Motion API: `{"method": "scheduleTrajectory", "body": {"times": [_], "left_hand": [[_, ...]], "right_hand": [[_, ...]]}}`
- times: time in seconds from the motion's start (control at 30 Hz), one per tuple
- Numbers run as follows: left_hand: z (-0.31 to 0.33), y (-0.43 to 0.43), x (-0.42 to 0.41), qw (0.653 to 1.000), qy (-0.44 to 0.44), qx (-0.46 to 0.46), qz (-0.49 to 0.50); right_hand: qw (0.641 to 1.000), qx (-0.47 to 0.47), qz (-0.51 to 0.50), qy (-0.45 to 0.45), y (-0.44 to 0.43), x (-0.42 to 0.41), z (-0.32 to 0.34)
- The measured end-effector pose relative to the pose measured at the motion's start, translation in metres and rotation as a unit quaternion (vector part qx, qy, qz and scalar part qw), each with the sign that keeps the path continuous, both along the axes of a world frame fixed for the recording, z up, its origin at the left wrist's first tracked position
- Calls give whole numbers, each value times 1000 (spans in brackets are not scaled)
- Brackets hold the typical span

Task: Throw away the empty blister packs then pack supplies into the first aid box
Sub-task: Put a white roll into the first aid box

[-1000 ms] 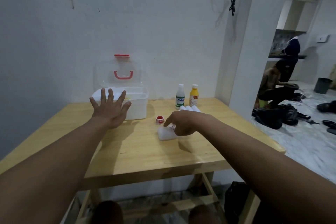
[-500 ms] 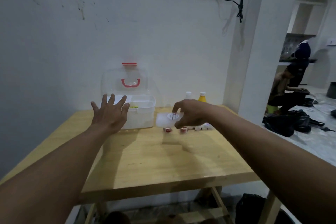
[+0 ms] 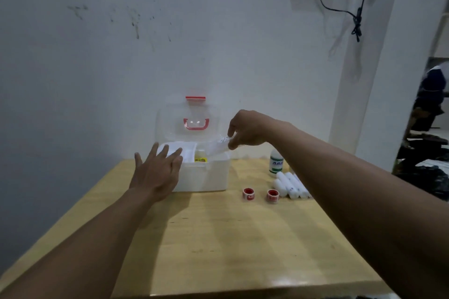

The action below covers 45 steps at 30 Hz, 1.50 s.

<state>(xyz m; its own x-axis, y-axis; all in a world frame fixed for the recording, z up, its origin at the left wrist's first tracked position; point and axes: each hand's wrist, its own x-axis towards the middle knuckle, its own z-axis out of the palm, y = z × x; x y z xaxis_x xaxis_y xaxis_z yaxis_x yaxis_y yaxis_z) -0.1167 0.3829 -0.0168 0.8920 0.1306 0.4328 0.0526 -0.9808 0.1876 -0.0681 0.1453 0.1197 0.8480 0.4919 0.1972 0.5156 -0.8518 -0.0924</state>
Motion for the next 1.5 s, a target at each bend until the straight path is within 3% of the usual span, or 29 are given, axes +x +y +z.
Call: {"method": "scheduleTrajectory", "body": {"times": [0.3, 0.7, 1.0, 1.3, 1.5], "left_hand": [[-5, 1, 0, 1000, -27, -9, -2], [4, 1, 1, 998, -59, -37, 12], [2, 13, 6, 998, -20, -54, 11], [-1, 12, 8, 998, -34, -58, 6], [0, 10, 7, 997, -40, -65, -3]], "right_hand": [[997, -60, 24, 39, 35, 22, -14], [993, -54, 59, 85, 62, 41, -39], [994, -40, 33, 94, 71, 31, -45], [979, 5, -5, 206, 87, 43, -69], [972, 10, 5, 234, 98, 47, -78]]}}
